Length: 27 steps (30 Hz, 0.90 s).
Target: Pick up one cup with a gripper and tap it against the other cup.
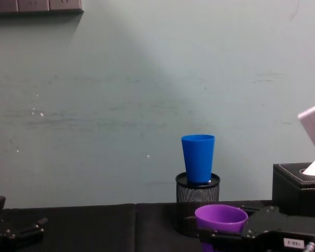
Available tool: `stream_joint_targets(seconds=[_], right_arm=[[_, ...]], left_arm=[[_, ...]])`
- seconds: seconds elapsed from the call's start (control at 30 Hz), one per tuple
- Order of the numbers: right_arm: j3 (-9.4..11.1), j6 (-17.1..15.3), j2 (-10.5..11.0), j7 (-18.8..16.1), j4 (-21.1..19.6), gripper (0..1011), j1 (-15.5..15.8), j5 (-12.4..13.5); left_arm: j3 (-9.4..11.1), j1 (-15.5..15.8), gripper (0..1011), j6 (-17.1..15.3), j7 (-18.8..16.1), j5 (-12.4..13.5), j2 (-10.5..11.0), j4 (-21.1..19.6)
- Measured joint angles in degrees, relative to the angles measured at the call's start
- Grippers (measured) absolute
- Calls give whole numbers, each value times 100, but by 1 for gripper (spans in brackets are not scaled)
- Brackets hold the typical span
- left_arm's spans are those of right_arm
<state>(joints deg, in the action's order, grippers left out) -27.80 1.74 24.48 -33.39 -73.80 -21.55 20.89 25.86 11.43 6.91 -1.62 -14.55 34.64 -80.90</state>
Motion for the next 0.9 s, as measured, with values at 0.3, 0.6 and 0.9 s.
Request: stream_joint_targets(seconds=[0.3,0.6,0.9], right_arm=[[-63,102,-96,-76,297,733,-78,-63],[-63,78,-138,-81,405,733,-90,-65],[-46,6,-158,-91,467,733,-87,-45]], left_arm=[[0,0,1000,0,0,0,0,0],[0,0,1000,0,0,0,0,0],[0,0,1000,0,0,0,0,0]])
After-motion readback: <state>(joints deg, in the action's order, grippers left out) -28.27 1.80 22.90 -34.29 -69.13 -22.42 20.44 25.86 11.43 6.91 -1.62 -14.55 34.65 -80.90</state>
